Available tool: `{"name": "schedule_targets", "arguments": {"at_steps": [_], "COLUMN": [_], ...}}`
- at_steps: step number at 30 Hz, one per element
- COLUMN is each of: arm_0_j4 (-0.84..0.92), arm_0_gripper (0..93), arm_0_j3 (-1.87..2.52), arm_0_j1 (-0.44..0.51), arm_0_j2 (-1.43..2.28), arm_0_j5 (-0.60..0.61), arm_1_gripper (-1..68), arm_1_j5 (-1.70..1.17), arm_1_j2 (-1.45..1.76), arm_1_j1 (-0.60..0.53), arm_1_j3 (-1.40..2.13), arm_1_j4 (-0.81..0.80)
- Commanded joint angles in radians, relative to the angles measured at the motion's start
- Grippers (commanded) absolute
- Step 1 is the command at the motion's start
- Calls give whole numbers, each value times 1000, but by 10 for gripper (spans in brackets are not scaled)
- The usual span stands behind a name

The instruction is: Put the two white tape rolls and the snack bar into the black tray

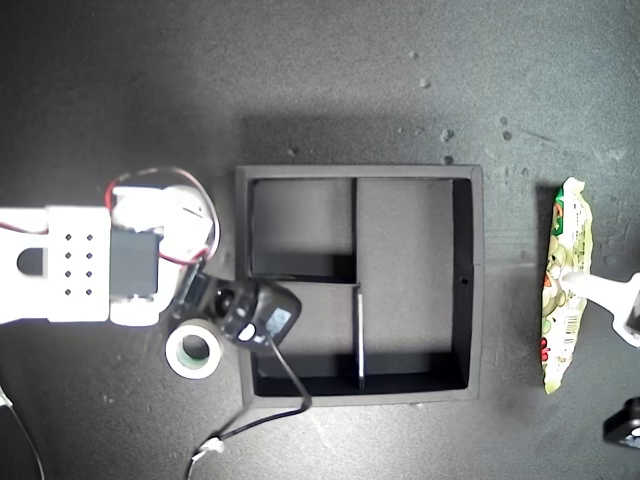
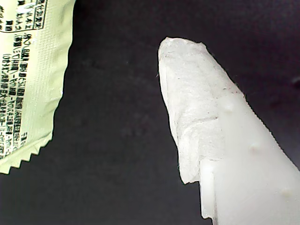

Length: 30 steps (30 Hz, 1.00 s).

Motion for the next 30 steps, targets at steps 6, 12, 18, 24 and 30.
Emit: {"name": "schedule_targets", "arguments": {"at_steps": [6, 12, 18, 24, 30], "arm_0_j4": [37, 121, 173, 259, 298], "arm_0_gripper": [1, 0, 0, 0, 0], "arm_0_j3": [38, -5, -149, -367, -462], "arm_0_j1": [2, 0, 11, 31, 31], "arm_0_j2": [204, 333, 351, 244, 175], "arm_0_j5": [-6, 2, 46, 92, 103], "arm_1_gripper": [283, 279, 215, 93, 45], "arm_1_j5": [-187, -189, -186, -201, -239], "arm_1_j2": [0, 0, 0, 0, 0], "arm_1_j1": [55, 72, 81, 72, 14], "arm_1_j3": [110, 216, 304, 265, 51], "arm_1_j4": [-225, -368, -523, -508, -282]}}
